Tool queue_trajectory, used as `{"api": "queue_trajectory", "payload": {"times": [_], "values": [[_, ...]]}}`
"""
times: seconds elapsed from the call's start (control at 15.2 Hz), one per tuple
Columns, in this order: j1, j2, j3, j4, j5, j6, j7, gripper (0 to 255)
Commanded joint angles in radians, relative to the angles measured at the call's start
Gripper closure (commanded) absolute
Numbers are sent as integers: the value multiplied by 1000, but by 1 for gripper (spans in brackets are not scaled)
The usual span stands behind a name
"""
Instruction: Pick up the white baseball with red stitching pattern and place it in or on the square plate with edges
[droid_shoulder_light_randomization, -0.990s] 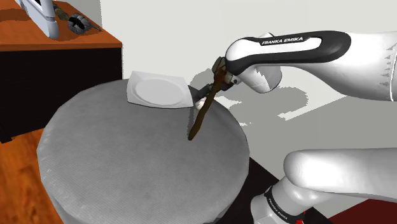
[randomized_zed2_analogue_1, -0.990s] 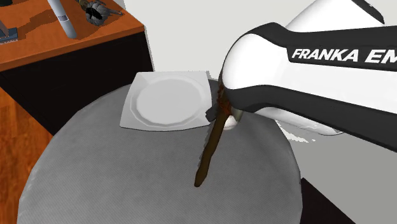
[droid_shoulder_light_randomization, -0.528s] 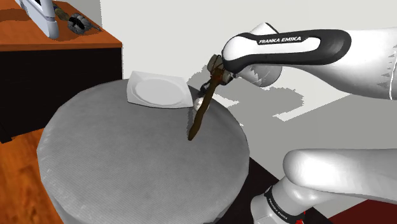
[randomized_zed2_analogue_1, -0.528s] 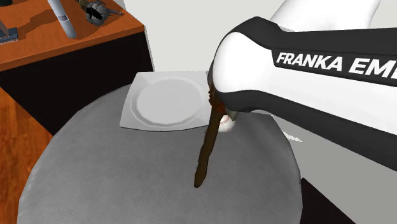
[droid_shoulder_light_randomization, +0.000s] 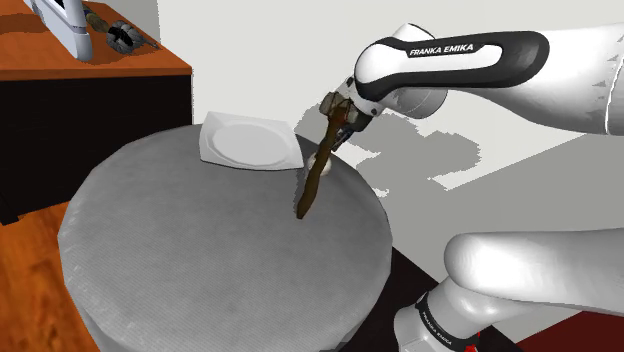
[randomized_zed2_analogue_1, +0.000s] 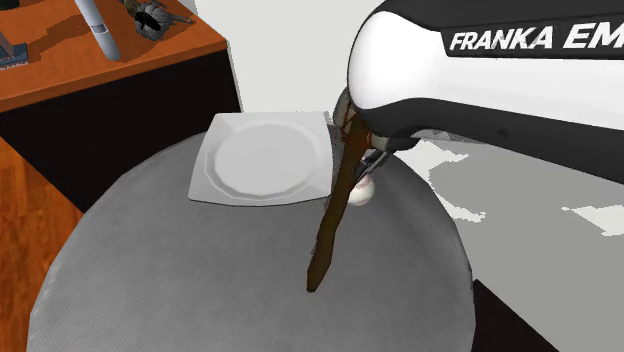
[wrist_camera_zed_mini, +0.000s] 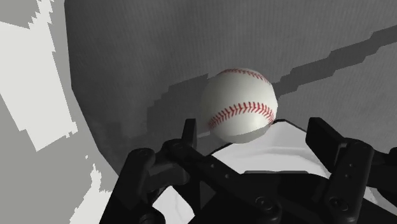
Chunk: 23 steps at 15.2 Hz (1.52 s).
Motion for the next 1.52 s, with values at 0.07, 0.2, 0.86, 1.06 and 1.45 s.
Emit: {"api": "queue_trajectory", "payload": {"times": [0.07, 0.2, 0.86, 1.06, 1.45], "values": [[-6, 32, 19, -7, -6, 8, 3, 0], [-9, 53, 37, -17, 0, 41, 2, 0], [-12, 83, 59, -29, 5, 84, 2, 0], [-12, 83, 59, -29, 6, 85, 2, 255], [-12, 84, 60, -29, 6, 86, 2, 255]]}}
